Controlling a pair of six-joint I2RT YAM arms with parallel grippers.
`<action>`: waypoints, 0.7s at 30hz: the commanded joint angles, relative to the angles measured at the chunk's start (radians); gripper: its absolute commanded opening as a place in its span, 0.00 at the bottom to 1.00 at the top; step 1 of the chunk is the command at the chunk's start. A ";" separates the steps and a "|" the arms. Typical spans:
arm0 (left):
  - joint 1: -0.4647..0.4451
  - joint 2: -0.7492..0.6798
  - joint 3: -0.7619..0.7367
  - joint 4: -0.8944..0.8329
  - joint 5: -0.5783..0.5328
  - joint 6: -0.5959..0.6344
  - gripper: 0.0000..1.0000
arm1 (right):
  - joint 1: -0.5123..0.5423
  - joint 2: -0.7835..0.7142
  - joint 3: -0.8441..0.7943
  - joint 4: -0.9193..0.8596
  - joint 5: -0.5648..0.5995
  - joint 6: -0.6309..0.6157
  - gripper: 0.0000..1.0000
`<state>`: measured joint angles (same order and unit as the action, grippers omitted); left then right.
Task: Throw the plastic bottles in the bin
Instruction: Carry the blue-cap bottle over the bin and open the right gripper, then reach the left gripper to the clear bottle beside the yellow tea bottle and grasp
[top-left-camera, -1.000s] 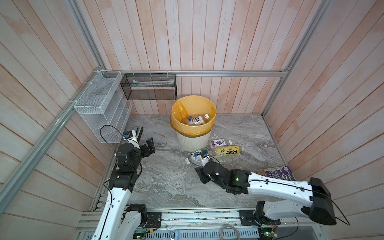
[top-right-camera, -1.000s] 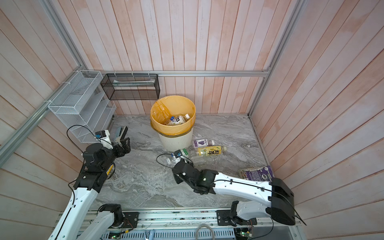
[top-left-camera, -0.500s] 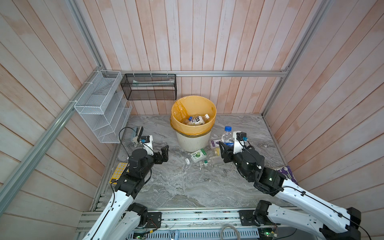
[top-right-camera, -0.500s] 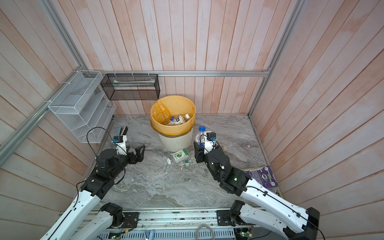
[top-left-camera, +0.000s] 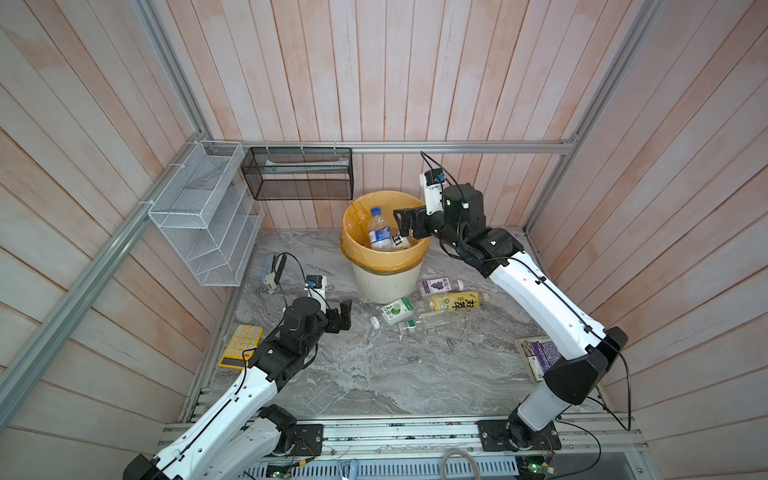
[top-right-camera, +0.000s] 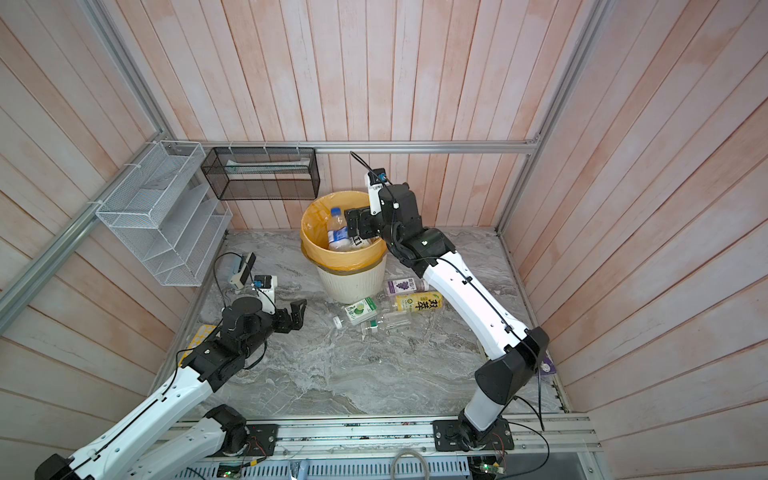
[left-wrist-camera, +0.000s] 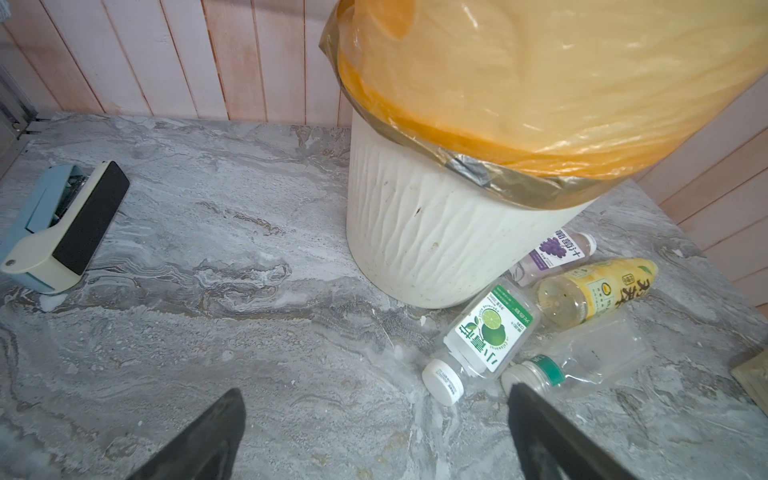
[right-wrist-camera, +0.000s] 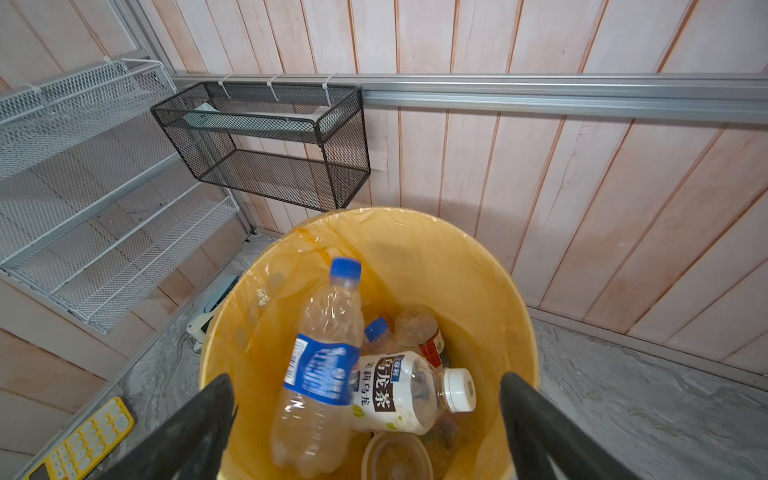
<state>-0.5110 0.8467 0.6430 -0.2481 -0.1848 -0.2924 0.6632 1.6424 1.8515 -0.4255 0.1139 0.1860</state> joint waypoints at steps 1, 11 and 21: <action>-0.007 -0.024 0.020 -0.009 -0.032 0.002 1.00 | -0.004 -0.104 -0.038 -0.005 0.049 -0.010 1.00; -0.210 0.023 0.028 0.001 -0.143 0.114 1.00 | -0.138 -0.431 -0.525 0.149 0.103 0.096 1.00; -0.472 0.227 0.076 0.056 -0.205 0.167 1.00 | -0.408 -0.742 -1.120 0.246 0.026 0.265 1.00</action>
<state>-0.9272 1.0199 0.6643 -0.2367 -0.3580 -0.1616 0.3042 0.9668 0.8082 -0.2317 0.1699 0.3767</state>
